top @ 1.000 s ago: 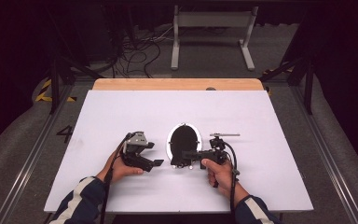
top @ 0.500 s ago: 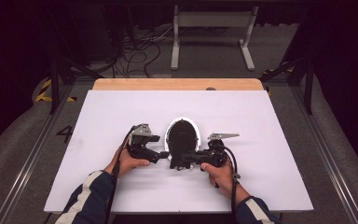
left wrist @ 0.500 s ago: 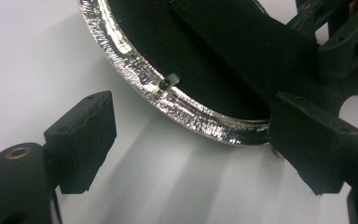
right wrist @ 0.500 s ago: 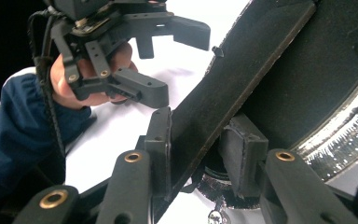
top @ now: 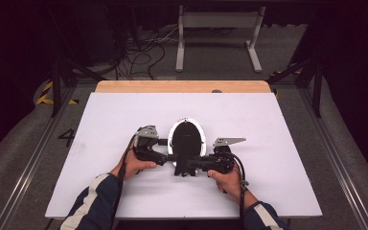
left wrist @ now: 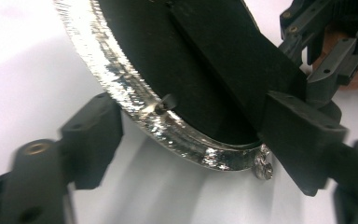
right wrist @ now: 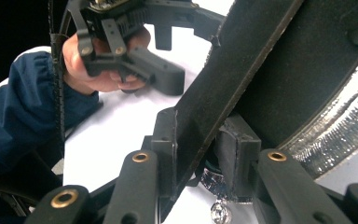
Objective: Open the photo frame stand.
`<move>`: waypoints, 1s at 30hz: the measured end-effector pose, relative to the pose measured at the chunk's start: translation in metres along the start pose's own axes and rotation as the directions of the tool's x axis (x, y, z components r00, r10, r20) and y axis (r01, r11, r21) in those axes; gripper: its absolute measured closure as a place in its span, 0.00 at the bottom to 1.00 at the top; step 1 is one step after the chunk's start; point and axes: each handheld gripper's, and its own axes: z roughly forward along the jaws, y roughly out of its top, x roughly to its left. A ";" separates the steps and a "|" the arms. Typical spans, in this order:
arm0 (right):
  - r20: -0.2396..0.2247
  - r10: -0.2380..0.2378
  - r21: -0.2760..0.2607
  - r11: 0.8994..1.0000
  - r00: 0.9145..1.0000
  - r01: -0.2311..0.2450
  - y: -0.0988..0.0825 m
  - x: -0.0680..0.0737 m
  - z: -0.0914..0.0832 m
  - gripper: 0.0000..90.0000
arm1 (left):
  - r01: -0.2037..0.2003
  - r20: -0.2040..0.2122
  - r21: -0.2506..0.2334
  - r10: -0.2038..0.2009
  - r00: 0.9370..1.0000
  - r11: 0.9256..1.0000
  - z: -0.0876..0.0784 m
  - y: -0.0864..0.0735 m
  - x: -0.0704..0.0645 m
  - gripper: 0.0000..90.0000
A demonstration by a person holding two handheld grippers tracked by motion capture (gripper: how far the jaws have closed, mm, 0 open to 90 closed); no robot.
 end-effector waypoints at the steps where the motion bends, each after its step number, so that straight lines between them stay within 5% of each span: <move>1: 0.001 -0.001 0.003 1.000 1.000 0.001 0.000 0.000 -0.001 0.78 | -0.005 0.000 -0.008 0.005 1.000 1.000 -0.001 0.000 0.000 0.32; 6: 0.019 -0.009 0.008 1.000 1.000 0.009 0.000 -0.001 -0.003 0.80 | -0.015 -0.013 -0.050 0.015 1.000 0.999 -0.010 0.001 -0.001 0.52; 11: 0.035 0.001 0.006 1.000 0.999 -0.001 0.000 -0.004 -0.005 0.80 | -0.056 -0.059 -0.039 0.054 0.997 0.998 -0.009 0.002 -0.007 0.60; 18: 0.064 -0.014 0.010 1.000 0.998 0.013 0.000 -0.004 -0.006 0.83 | -0.073 0.006 -0.040 0.074 0.997 0.996 -0.006 0.003 -0.012 0.64; 24: 0.078 -0.034 0.013 0.999 0.996 0.033 0.001 -0.001 -0.006 0.84 | -0.084 0.000 -0.057 0.084 0.996 0.995 -0.009 0.004 -0.014 0.73; 30: 0.092 -0.057 0.009 0.998 0.994 0.056 0.003 0.002 -0.009 0.85 | -0.158 -0.100 -0.069 0.151 0.983 0.985 -0.011 0.009 -0.027 0.76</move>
